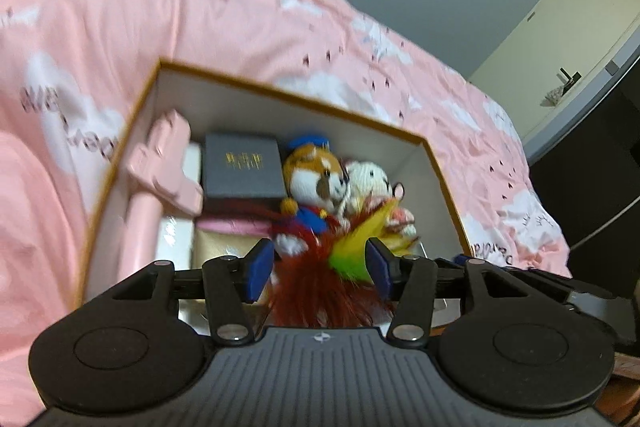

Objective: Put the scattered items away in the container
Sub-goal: 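Carry the feather toy and lotion tube over the orange box and lower them, then open both tools to release the feather toy and lotion tube in the box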

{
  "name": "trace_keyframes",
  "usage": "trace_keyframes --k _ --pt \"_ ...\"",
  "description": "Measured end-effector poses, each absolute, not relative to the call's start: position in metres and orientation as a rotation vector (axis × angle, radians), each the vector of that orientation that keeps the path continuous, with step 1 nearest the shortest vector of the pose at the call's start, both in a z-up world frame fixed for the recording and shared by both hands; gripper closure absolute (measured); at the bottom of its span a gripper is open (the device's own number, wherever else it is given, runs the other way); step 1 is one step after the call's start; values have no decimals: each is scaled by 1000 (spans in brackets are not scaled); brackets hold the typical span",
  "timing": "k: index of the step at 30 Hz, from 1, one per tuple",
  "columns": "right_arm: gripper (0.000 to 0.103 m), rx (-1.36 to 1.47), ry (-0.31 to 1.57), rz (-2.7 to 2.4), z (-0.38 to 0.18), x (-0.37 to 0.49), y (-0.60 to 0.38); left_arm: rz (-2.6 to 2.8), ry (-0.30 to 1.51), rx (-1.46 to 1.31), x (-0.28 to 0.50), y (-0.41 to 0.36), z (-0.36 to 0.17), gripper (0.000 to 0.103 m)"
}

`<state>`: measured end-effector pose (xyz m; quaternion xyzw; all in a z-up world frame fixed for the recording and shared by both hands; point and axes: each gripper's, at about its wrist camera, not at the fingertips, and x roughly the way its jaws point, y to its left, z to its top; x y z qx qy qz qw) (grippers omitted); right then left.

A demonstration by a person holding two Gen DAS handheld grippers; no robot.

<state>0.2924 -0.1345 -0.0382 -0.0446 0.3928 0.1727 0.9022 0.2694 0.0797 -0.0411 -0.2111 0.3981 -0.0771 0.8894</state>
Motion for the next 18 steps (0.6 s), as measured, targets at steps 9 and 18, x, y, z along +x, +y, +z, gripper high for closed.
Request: trace_keyframes --k 9,18 --pt "38 -47 615 349 -3 257 -136 -22 596 -214 228 67 -7 29" --pt "21 -119 538 325 -11 227 -123 75 559 -122 205 60 -19 13"
